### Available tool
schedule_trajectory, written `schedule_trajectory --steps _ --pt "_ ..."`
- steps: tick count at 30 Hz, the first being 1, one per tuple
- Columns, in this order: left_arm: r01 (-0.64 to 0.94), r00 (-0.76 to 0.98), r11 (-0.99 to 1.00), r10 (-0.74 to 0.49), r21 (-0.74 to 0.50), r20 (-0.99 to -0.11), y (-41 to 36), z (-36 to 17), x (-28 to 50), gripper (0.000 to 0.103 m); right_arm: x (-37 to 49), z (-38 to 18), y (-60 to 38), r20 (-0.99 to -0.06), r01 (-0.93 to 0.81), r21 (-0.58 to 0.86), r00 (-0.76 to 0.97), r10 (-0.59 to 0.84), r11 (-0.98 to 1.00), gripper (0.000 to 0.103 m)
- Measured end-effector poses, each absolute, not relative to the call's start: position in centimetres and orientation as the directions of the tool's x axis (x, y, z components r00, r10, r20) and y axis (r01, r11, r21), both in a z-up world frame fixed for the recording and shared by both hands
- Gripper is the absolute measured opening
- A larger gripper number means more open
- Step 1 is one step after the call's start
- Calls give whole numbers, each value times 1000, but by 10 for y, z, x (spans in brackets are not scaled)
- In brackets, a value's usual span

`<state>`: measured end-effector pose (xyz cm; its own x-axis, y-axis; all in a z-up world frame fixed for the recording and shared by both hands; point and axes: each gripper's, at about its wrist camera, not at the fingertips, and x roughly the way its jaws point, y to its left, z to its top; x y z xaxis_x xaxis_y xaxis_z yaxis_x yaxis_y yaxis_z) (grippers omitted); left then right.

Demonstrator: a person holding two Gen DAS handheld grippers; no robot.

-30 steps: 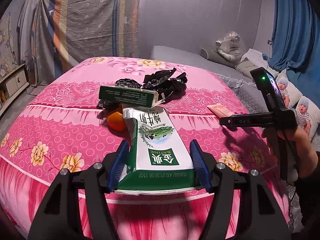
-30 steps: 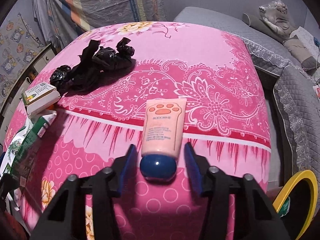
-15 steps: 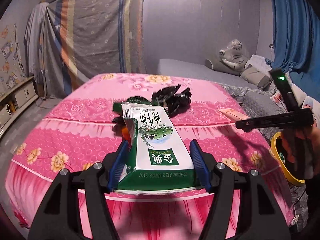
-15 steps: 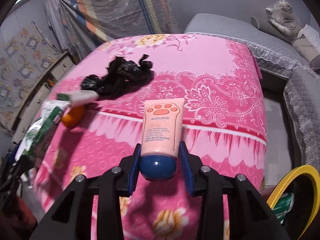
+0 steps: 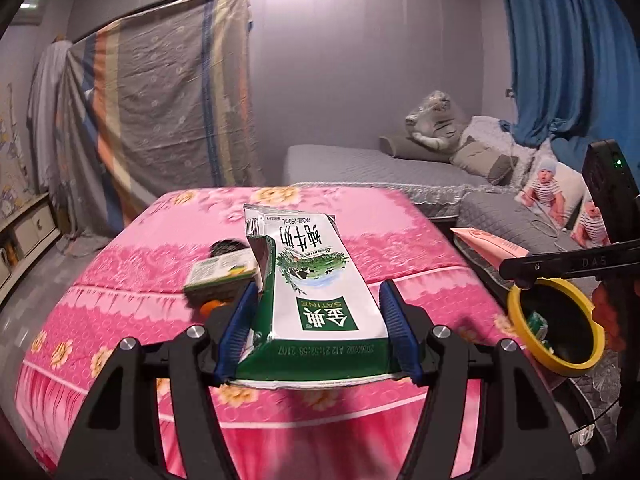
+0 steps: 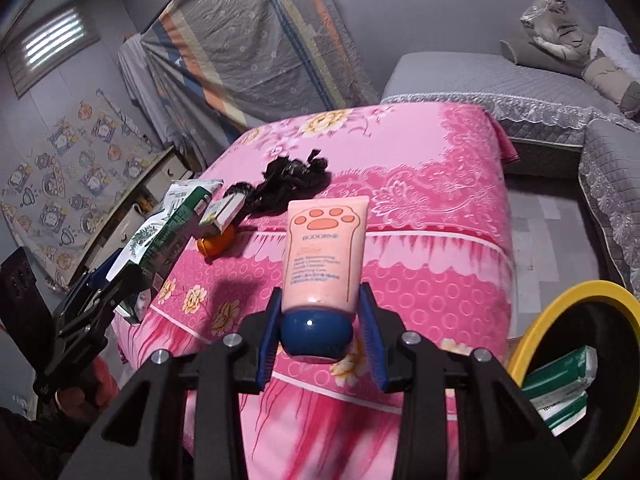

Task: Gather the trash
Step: 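Carry the milk carton and pink tube over the bin and open both tools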

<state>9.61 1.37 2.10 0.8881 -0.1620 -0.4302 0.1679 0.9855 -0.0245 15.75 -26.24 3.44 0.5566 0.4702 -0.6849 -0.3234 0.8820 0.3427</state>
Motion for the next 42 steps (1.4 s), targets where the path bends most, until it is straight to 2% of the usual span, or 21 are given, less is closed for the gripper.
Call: schedule_trajectory --steps 10,20,32,42 --pt "308 888 951 -282 13 -364 -52 50 101 59 128 60 -331 -622 -213 330 684 381 920 35" --pt "457 837 888 -414 42 -358 -128 60 107 59 98 63 -407 -581 -52 350 771 260 935 35" --pt "606 746 793 -539 64 -391 -219 49 108 59 71 29 -479 -603 156 369 790 108 916 35" --pt "676 666 735 -577 56 -473 -272 14 123 59 61 -5 -513 -647 259 398 759 69 880 35"
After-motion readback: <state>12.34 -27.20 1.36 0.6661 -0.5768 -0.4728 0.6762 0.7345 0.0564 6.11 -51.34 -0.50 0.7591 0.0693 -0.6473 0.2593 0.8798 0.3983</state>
